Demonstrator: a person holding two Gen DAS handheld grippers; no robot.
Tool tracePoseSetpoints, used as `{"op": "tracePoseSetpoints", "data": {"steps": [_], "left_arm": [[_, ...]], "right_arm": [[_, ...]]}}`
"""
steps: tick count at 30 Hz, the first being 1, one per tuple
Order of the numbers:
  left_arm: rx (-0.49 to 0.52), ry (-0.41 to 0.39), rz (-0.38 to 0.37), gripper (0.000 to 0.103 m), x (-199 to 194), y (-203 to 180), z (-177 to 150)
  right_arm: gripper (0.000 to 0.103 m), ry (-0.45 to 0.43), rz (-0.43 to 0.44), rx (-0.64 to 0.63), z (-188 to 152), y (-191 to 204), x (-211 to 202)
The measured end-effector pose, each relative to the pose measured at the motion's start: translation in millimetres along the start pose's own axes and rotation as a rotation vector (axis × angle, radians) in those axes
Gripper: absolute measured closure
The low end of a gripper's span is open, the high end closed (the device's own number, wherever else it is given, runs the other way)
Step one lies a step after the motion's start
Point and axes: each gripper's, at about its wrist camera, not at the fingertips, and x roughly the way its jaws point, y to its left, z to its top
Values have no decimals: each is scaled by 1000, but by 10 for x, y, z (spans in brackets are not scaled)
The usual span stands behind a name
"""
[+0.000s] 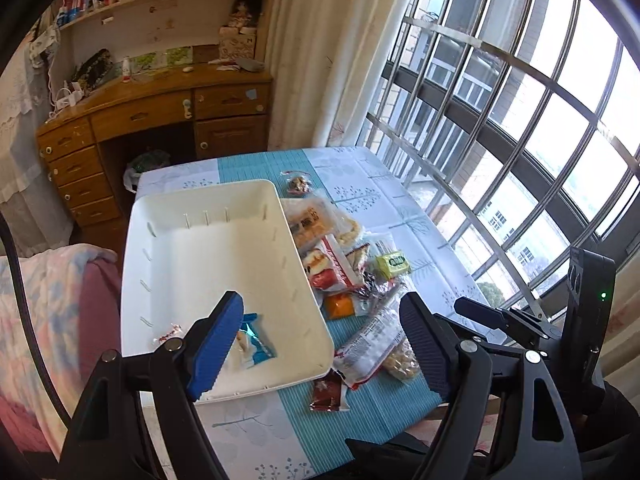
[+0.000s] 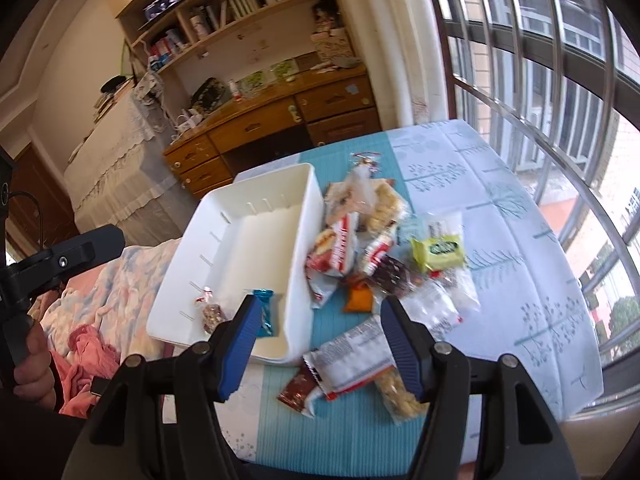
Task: Organize snacks
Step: 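Grasp the white biscuit bag with the left gripper while the right grasps the cracker bag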
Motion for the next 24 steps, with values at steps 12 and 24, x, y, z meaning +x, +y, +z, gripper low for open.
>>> {"op": "tracePoseSetpoints", "data": {"steps": [12,24], "left_arm": [[114,150,-13,24,531,-586,-42],[298,373,-29,17,1244,-1094,-141]], "right_arm": [[41,107,-62,75,-218,-596,-4],[27,336,-61,33,-545,-813,282]]}}
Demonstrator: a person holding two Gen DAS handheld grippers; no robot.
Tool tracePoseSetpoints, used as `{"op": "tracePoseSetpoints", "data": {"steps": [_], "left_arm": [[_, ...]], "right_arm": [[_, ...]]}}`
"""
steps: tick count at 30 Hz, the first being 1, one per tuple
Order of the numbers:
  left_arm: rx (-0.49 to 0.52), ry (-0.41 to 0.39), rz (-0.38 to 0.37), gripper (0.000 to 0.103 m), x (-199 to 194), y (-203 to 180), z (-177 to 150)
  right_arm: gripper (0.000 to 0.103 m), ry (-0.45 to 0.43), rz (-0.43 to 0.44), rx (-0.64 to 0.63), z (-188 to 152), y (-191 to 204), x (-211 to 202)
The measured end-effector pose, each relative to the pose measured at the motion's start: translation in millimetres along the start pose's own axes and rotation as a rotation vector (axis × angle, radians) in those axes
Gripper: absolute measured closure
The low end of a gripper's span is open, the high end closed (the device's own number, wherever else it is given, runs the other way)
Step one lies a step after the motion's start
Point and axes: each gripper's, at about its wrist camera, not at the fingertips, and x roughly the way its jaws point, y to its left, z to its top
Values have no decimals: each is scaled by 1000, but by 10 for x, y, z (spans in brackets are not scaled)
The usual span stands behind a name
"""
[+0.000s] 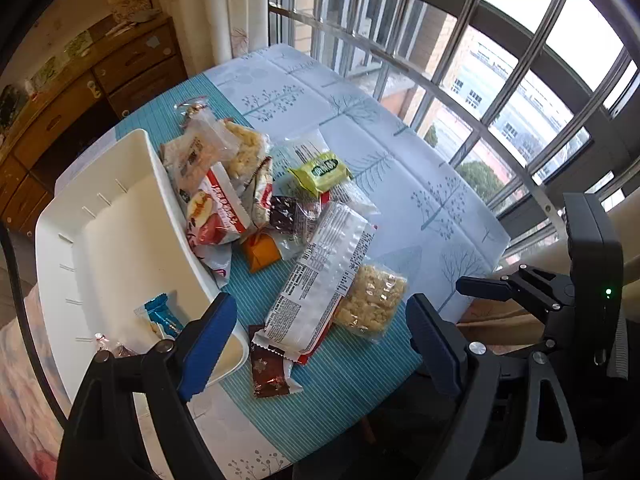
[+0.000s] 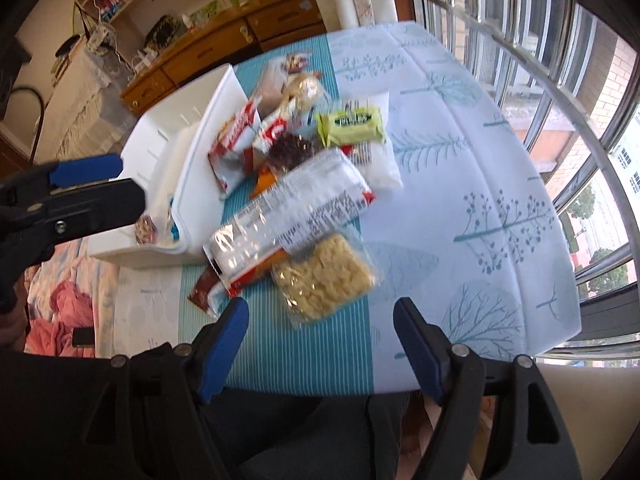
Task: Organize snacks
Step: 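Grasp the white biscuit bag with the left gripper while the right grasps the cracker bag, then lift both bags over the white tray and open both grippers to drop them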
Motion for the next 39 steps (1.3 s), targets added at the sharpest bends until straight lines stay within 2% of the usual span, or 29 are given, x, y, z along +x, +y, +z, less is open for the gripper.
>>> {"op": "tracePoseSetpoints", "data": {"steps": [11,15,18,24,35,39], "left_arm": [[138,231,76,17,845,-204,160],[132,327,130,17,1144,-162,192],[98,382,114,17,1297,-87,215],[84,425,120,17,1524,-10,274],[50,481,67,18,1894,141,335],[24,498,0,33,1977,185,395]], "right_arm": [[27,117,40,46,-69,-58,443],[27,153,45,71,-75,-104,587],[27,160,44,85,-76,-125,645],[27,173,43,118,-39,-196,755],[27,179,31,118,-18,-234,868],[27,179,15,119,58,-230,903]]}}
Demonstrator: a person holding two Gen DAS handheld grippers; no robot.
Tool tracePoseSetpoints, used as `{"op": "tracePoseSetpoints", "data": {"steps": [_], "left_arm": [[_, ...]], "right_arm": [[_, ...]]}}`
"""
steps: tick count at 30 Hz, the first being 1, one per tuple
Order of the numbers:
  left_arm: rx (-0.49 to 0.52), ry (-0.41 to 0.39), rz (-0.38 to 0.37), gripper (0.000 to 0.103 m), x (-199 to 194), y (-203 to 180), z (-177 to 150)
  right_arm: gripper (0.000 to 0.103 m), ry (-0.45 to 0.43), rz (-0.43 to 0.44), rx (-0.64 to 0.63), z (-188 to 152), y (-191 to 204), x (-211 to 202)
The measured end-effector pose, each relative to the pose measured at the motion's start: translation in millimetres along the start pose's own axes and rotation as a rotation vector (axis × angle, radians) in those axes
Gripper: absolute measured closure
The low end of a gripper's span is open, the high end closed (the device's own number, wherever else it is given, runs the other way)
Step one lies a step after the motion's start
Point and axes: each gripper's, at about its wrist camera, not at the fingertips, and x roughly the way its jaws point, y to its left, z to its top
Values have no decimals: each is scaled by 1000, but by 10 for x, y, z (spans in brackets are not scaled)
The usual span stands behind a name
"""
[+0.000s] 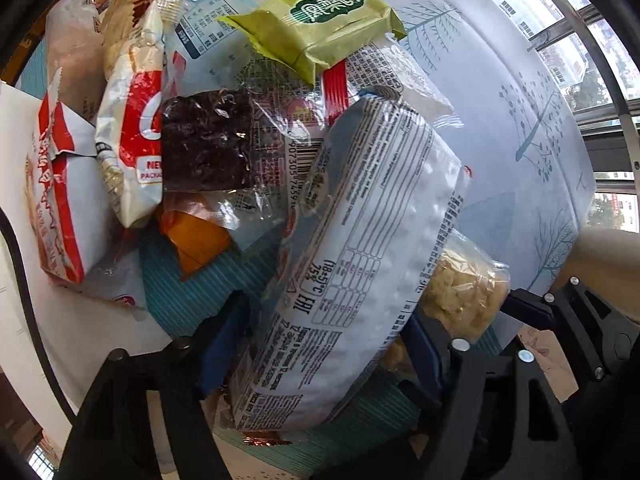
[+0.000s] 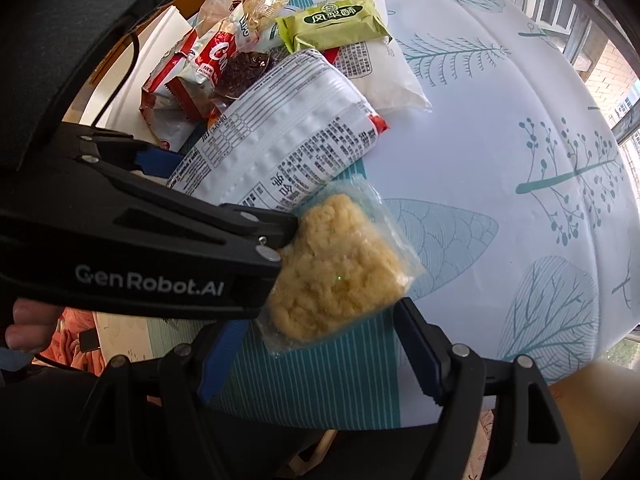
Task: Organize snacks
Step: 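Lift both bags over the white tray and open both grippers to drop them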
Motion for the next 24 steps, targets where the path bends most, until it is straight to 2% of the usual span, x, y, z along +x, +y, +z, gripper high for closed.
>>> {"op": "tracePoseSetpoints", "data": {"steps": [9,24], "left_arm": [[-1,11,2,41,-57,18,24],[-165,-104,-114,43,-620,485,-76]], "right_arm": [[27,7,-38,5,230,126,49],[23,-45,-105,52,606,308,162]]}}
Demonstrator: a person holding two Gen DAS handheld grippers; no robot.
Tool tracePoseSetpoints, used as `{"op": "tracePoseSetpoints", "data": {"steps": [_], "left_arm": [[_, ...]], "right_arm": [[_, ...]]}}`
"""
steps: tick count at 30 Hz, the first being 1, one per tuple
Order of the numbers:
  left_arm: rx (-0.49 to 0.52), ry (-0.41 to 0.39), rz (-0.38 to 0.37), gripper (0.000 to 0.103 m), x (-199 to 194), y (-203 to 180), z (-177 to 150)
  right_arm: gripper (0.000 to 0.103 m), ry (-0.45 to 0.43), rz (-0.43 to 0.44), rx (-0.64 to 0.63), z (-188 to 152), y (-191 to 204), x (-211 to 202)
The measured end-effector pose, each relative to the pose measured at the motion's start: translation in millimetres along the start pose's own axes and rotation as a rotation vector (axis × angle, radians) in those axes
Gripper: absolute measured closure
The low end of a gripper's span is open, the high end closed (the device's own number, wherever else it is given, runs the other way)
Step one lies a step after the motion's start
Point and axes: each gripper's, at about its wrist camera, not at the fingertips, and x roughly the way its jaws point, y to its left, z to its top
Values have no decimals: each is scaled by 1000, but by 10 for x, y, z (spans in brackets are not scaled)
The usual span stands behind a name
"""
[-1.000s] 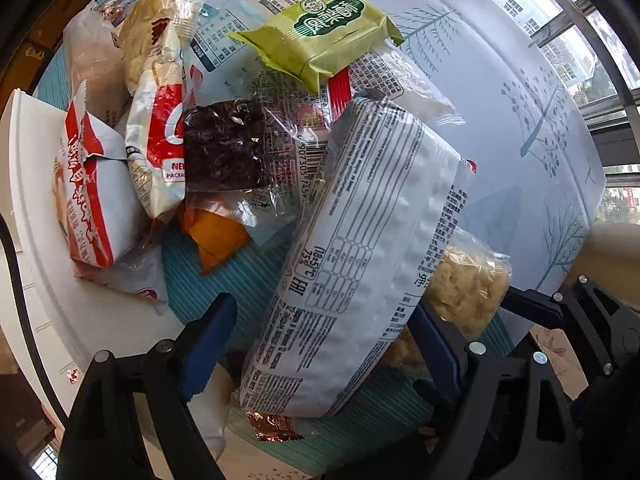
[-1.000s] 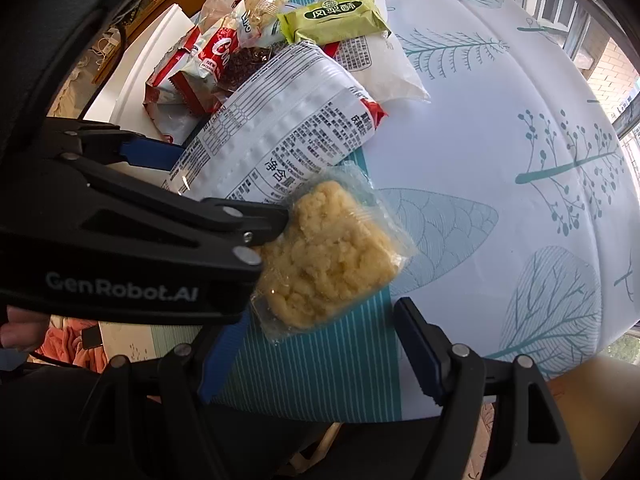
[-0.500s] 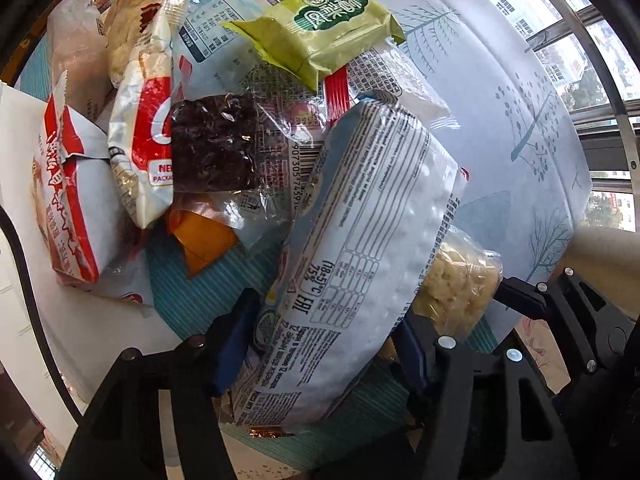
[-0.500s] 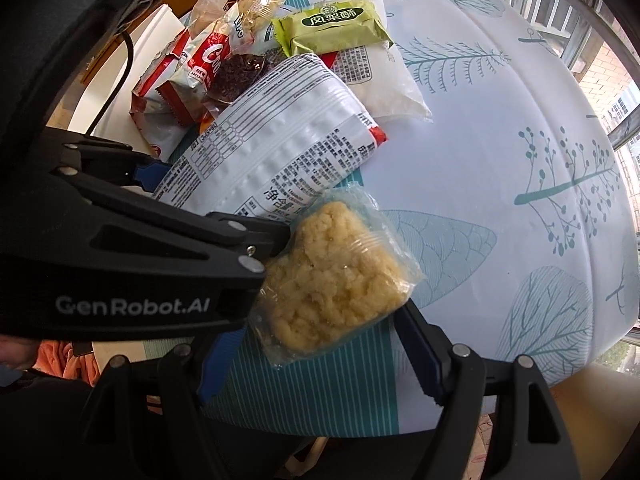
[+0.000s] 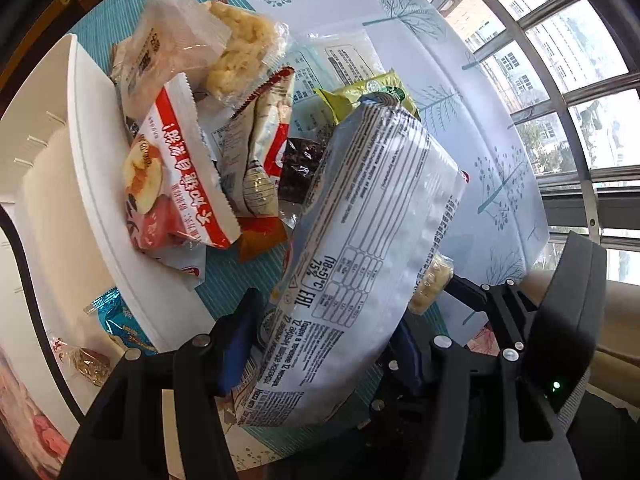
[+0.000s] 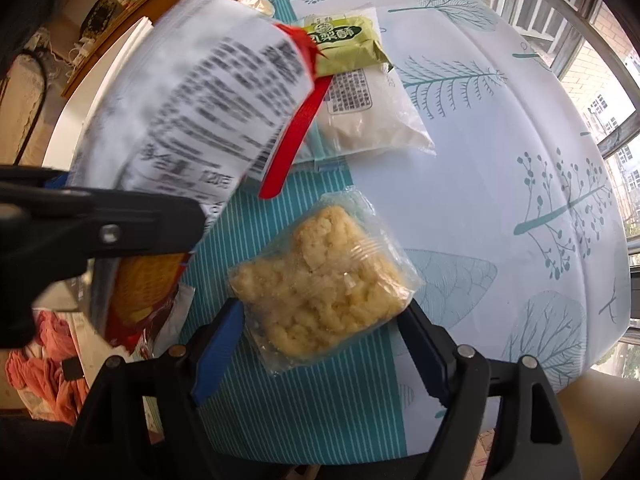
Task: Organize snacks
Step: 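Lift both bags over the white tray and open both grippers to drop them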
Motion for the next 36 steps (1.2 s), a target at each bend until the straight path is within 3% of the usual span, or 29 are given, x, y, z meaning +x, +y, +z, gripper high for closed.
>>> {"op": "tracePoseSetpoints", "data": {"steps": [6,17,24,36], "left_arm": [[-25,-62,-30,43,-345,117,-242],[-62,-134,-44,43,-645,240,-368],[-80,-178,-51,43,-762,212,-493],[-104,-281,-62,43,-1206,383,-762]], "right_arm": [[24,-19,-35,-4,151,95,60],[35,-48,-67,-1,-21,124,94],[42,-73,-69,6,-207,125,-66],[44,-155,-48,10,-383,172,-500]]}}
